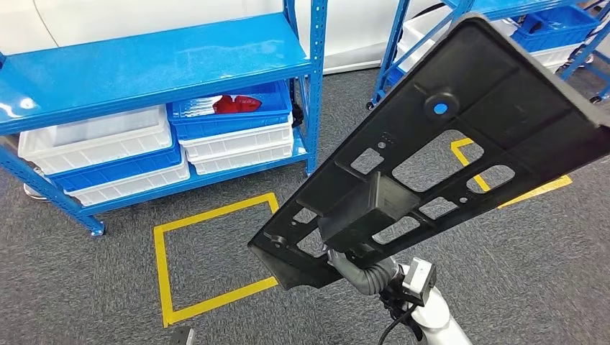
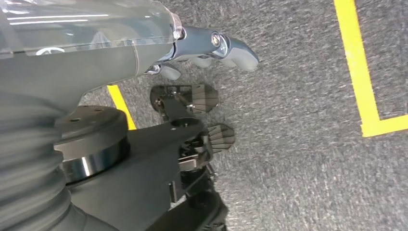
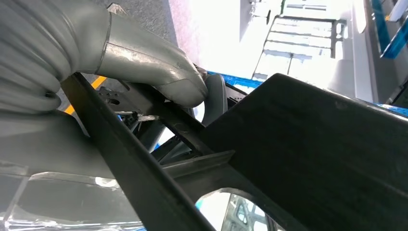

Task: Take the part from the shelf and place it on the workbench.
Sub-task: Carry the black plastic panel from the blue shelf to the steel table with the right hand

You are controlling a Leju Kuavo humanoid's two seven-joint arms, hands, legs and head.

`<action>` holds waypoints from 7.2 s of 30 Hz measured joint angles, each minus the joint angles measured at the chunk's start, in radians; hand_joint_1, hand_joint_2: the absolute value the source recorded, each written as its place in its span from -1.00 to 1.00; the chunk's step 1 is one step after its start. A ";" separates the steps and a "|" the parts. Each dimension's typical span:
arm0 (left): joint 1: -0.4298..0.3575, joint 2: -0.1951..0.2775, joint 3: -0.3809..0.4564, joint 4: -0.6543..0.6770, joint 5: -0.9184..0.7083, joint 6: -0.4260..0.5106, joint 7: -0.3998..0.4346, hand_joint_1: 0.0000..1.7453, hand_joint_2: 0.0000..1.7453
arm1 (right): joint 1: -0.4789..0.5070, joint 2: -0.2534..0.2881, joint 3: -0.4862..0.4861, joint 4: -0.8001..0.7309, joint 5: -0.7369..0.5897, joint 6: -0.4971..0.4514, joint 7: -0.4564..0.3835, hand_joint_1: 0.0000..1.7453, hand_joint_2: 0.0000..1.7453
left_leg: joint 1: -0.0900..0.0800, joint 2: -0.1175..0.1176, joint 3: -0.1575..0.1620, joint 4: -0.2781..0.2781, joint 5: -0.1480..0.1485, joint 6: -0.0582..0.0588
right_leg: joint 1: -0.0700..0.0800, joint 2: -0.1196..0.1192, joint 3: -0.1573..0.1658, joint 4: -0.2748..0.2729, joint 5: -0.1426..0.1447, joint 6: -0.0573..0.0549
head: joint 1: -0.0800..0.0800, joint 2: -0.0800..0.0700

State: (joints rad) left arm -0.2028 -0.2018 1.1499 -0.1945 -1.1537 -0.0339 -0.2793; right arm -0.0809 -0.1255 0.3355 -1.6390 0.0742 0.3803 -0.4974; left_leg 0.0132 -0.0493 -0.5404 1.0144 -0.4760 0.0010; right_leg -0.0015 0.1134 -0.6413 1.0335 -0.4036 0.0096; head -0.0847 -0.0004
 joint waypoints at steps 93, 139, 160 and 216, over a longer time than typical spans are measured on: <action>0.008 0.024 -0.058 -0.002 -0.013 -0.006 -0.021 -1.00 1.00 | 0.225 -0.307 -0.172 -0.081 0.087 -0.032 0.146 1.00 1.00 | -0.018 0.013 0.011 -0.026 0.009 0.018 | -0.009 0.001 0.017 -0.004 -0.015 0.004 | 0.000 0.000; 0.023 0.062 -0.065 -0.003 0.028 0.022 -0.022 -1.00 1.00 | 0.269 -0.228 -0.278 -0.161 0.108 -0.126 0.041 1.00 1.00 | -0.009 0.161 0.010 -0.004 -0.014 -0.029 | -0.021 -0.140 0.045 -0.001 -0.051 -0.003 | 0.000 0.000; 0.055 0.049 -0.071 -0.003 0.028 0.034 0.015 -1.00 1.00 | 0.345 -0.198 -0.385 -0.283 0.101 -0.121 0.050 1.00 1.00 | -0.016 0.081 0.015 -0.048 0.021 0.030 | -0.023 -0.103 -0.087 0.242 -0.159 0.028 | 0.001 0.000; 0.026 0.044 -0.076 -0.003 0.044 0.043 0.013 -1.00 1.00 | 0.283 -0.171 -0.432 -0.269 0.074 -0.072 0.050 1.00 1.00 | -0.008 0.003 0.019 -0.028 0.002 0.019 | -0.025 -0.009 0.031 -0.013 -0.037 0.028 | 0.001 0.000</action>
State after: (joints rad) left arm -0.1772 -0.1580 1.0735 -0.1979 -1.1101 0.0088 -0.2666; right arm 0.2023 -0.2966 -0.0961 -1.9076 0.1486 0.3086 -0.4471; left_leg 0.0050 -0.0459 -0.5213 0.9861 -0.4745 0.0196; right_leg -0.0267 0.1049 -0.6105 1.0201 -0.4405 0.0372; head -0.0839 -0.0004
